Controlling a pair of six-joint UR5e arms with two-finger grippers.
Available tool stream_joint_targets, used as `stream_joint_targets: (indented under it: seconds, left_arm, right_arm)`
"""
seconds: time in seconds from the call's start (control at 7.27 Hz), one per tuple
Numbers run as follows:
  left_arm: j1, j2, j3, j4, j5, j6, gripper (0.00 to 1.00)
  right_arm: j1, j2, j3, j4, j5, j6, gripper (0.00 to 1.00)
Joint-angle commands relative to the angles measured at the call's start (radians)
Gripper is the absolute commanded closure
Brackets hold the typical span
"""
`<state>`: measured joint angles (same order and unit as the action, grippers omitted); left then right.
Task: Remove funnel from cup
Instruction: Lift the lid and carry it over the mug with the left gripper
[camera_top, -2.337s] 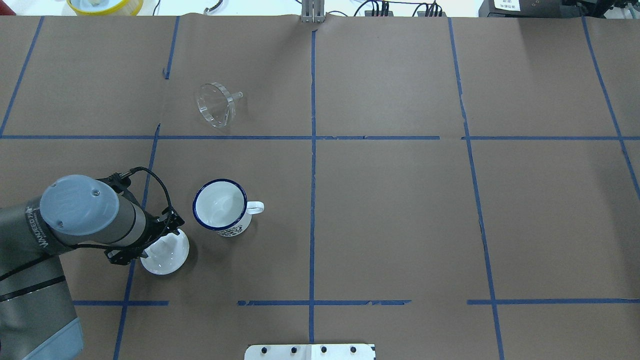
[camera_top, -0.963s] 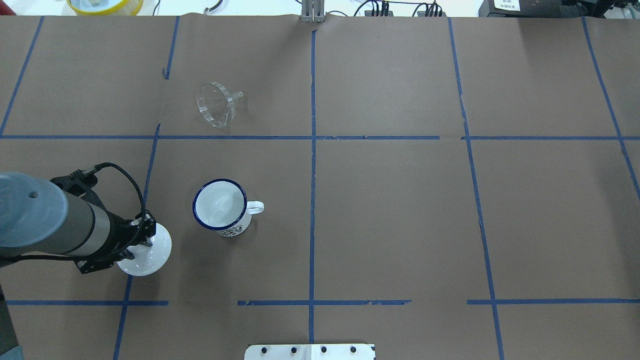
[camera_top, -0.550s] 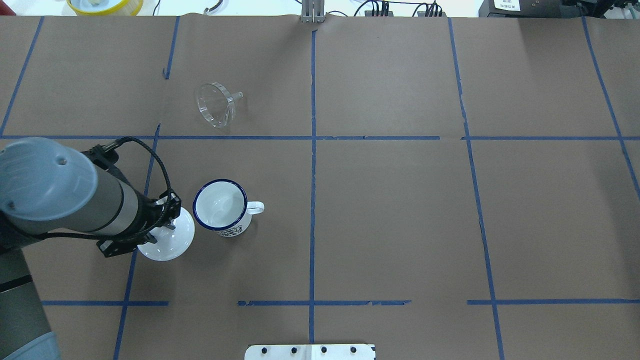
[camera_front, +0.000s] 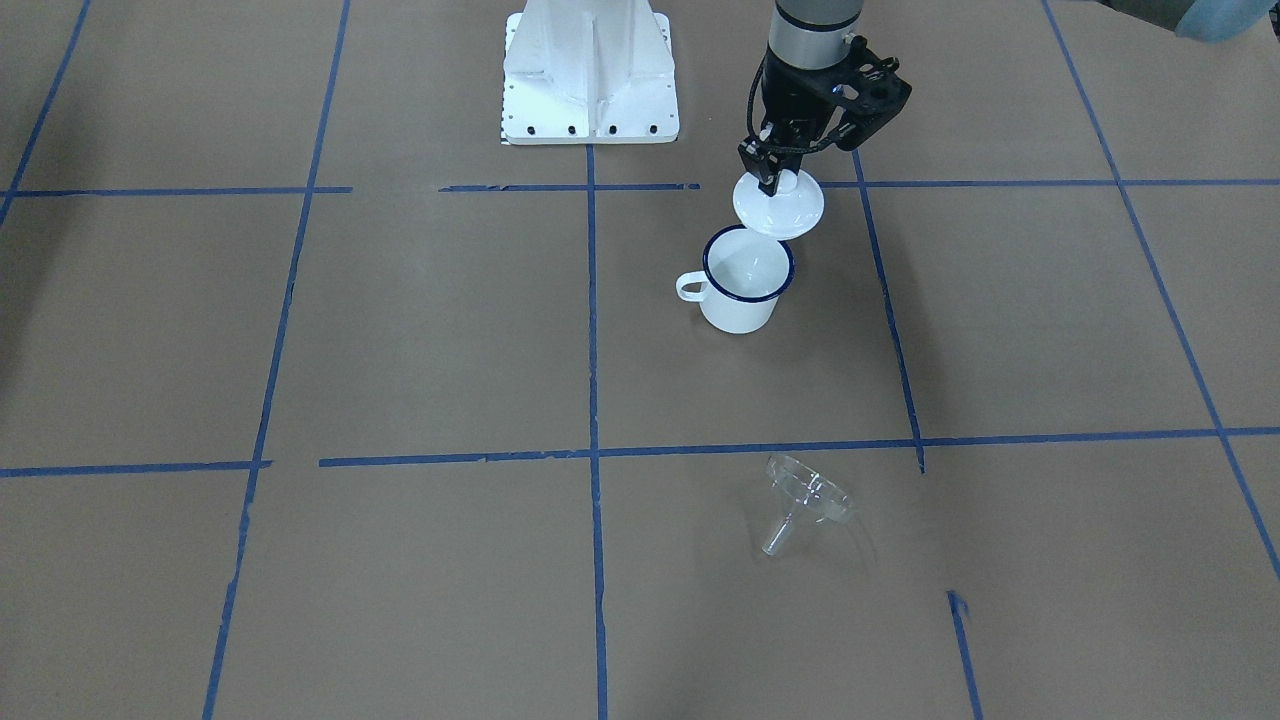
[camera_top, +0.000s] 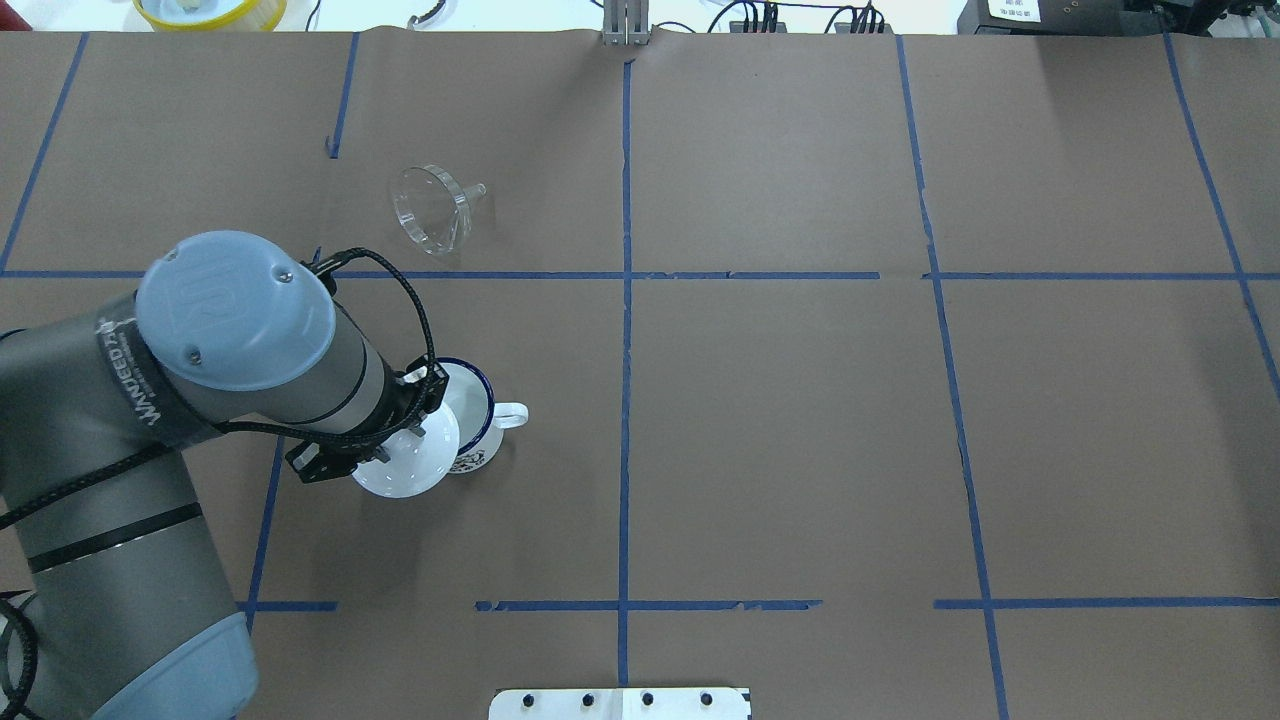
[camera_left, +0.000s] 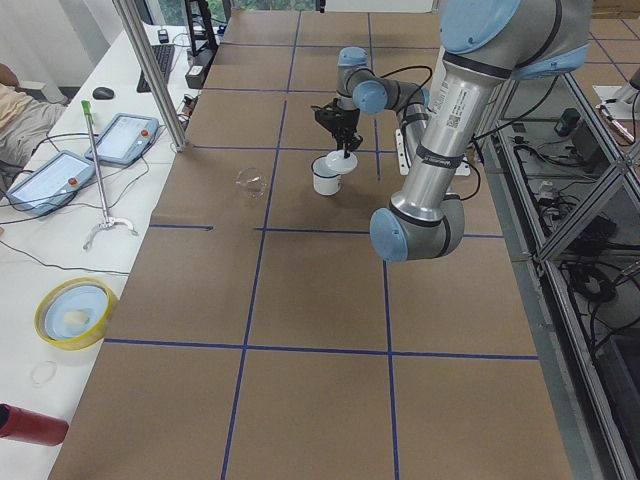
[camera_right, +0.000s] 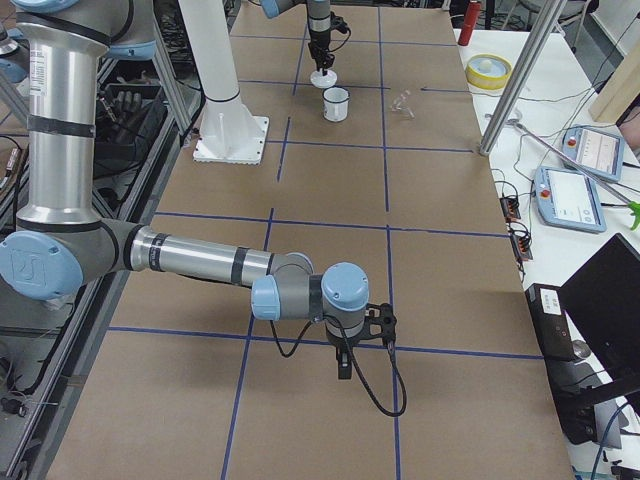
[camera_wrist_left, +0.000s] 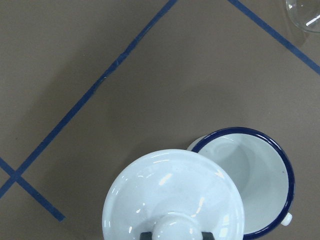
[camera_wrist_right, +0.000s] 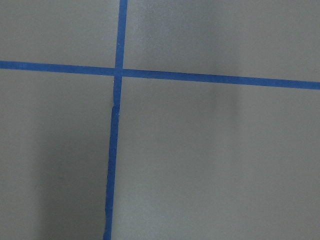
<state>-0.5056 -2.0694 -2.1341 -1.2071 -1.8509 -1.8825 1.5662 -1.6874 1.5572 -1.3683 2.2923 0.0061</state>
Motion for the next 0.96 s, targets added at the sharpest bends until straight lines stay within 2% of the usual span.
stream_joint_targets:
  seconds: [0.0, 0.14, 0.83]
  left_arm:
    - [0.001, -0.035, 0.054, -0.008, 0.005, 0.029, 1.00]
    - [0.001, -0.059, 0.087, -0.015, 0.007, 0.045, 1.00]
    - [-0.022, -0.060, 0.111, -0.046, 0.006, 0.095, 1.00]
  right_arm:
    - [0.000, 0.000, 0.000, 0.000, -0.001, 0.000, 0.00]
    - [0.000, 0.000, 0.001, 0.000, 0.001, 0.000, 0.00]
    - [0.000, 0.000, 0.000, 0.000, 0.001, 0.000, 0.00]
